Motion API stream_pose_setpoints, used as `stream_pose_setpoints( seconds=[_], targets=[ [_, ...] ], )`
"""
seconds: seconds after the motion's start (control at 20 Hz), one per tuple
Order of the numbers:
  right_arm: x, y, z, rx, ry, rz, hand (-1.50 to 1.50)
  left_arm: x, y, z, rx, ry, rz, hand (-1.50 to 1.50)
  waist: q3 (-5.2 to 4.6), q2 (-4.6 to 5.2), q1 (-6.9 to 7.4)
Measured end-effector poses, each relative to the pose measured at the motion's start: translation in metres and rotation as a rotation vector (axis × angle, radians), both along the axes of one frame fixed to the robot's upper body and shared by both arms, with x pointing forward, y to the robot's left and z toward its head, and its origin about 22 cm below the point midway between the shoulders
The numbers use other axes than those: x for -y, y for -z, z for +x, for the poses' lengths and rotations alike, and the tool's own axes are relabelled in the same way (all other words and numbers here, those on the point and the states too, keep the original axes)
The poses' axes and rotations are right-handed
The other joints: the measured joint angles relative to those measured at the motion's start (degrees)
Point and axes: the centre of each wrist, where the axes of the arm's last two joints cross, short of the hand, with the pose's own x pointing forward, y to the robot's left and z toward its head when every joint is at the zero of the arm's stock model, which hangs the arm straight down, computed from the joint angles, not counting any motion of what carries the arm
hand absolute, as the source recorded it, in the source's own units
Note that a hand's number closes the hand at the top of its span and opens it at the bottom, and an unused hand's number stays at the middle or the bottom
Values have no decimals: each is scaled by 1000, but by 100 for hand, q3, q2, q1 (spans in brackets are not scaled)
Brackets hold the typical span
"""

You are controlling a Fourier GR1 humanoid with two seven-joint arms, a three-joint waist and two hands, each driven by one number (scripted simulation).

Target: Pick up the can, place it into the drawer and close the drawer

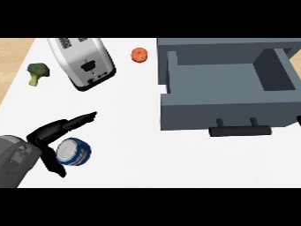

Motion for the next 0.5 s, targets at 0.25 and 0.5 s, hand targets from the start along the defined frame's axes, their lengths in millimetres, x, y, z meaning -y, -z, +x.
stream_pose_setpoints(
  seconds=[0.25,0.5],
  targets=[
    [2,0,-2,0,0,10,-150,7,0,1,5,34,0,-150,2,-6,12],
    [7,-4,-7,1,2,9,-150,15,3,-5,-6,62,-23,150,14,-25,35]
  ],
)
